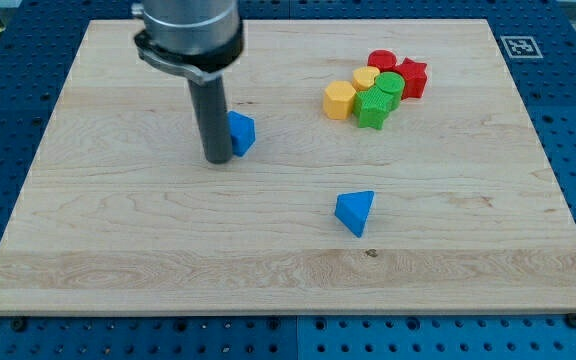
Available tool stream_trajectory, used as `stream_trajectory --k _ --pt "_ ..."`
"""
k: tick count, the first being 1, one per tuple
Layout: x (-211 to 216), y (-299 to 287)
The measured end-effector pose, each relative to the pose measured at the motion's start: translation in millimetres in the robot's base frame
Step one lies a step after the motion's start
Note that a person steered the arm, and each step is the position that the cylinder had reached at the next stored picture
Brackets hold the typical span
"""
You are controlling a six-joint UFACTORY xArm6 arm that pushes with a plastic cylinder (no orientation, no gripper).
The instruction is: Place the blue cube close to the yellow hexagon
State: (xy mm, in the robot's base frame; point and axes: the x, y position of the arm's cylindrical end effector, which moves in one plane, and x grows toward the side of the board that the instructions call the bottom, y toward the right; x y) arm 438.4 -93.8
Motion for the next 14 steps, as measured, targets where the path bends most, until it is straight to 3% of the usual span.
stream_trajectory --k 1,2,4,7,10,12,14 --pt "-35.9 1.7" --pt "-41.7 26.4" --pt "-7.8 48.8" --pt "-92.3 51.5" --pt "-143.7 30.5" --pt "-122.7 10.9" --pt "-115.9 73.4"
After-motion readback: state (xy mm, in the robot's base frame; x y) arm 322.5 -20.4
